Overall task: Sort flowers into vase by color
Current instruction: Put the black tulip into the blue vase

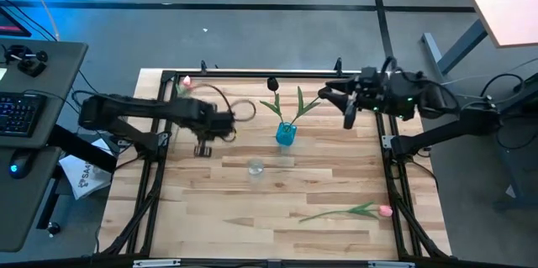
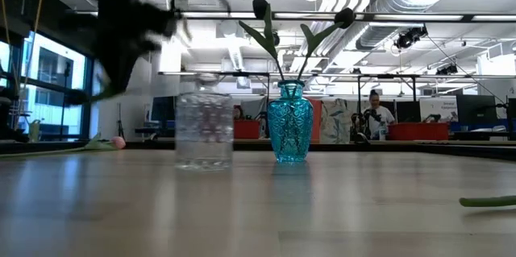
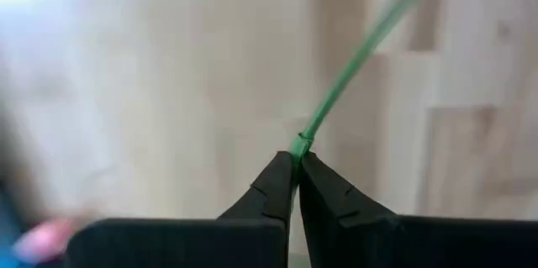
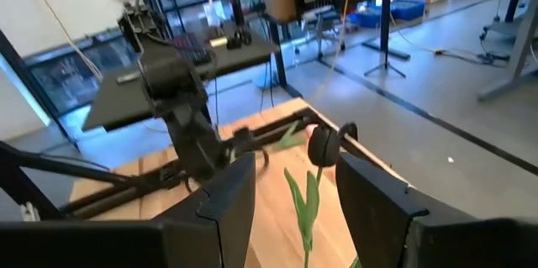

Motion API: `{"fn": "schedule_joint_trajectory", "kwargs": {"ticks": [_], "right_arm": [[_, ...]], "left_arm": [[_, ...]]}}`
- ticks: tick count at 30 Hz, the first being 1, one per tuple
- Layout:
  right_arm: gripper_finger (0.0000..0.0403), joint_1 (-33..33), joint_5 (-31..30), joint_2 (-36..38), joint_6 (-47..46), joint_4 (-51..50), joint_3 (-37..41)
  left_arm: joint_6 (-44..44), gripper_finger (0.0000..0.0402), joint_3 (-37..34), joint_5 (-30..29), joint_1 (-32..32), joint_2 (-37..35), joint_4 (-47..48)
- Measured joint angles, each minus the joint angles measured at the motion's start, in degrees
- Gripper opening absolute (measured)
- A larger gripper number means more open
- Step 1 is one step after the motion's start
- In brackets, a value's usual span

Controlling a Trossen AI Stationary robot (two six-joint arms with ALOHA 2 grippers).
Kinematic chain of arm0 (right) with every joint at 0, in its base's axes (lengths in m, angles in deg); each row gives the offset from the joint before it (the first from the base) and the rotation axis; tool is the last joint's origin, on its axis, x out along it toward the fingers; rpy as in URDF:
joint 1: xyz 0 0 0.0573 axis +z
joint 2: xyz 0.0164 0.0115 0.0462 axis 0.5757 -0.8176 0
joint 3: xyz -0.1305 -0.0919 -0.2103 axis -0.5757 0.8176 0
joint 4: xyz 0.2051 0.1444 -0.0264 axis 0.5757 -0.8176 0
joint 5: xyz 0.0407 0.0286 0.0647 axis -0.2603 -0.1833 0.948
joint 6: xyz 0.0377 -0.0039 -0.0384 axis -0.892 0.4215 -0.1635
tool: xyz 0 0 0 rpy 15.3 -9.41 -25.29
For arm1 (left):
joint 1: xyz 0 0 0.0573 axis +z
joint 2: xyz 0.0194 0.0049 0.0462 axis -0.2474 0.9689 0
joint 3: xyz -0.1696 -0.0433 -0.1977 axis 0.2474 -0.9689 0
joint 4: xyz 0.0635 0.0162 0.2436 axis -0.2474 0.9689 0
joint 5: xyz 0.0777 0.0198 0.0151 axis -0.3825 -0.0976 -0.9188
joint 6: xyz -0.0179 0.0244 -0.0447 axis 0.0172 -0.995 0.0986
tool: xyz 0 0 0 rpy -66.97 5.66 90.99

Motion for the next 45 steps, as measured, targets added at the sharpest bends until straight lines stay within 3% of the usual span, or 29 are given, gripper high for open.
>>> {"fn": "schedule_joint_trajectory", "kwargs": {"ticks": [5,12,16,20,23,26,29,39,45], "right_arm": [[0.0161,0.0,0.1,1.7,0.0,0.0,0.0],[0.0161,0.0,2.7,1.3,1.5,0.0,0.0],[0.0161,0.0,3.9,1.2,1.7,2.9,0.0],[0.0161,0.0,11.6,0.1,4.5,14.2,0.0],[0.0161,0.9,15.7,-2.4,7.8,21.2,-0.1],[0.0161,2.7,15.9,-5.4,17.6,23.3,0.0],[0.0161,5.2,12.5,-8.3,31.7,24.9,0.0],[0.0161,12.8,-12.4,-16.7,80.5,34.9,0.0],[0.0161,13.7,-19.6,-20.7,93.1,36.3,0.0]], "left_arm": [[5.8,0.0001,9.8,-10.9,0.3,-6.3,5.3],[14.9,0.0000,23.3,-9.5,0.3,-9.8,6.8],[24.9,0.0000,27.0,-2.3,0.1,-10.4,-4.7],[34.9,0.0000,25.0,10.7,0.0,-9.8,-18.6],[47.9,0.0000,23.6,19.7,0.0,-8.1,-28.9],[62.2,0.0000,23.6,26.3,-0.2,-6.5,-42.3],[70.9,0.0000,23.8,28.4,-1.0,-5.5,-51.6],[84.4,0.0000,23.6,26.8,-1.1,-2.9,-51.9],[85.7,0.0000,23.7,26.4,-0.7,-2.9,-52.4]]}}
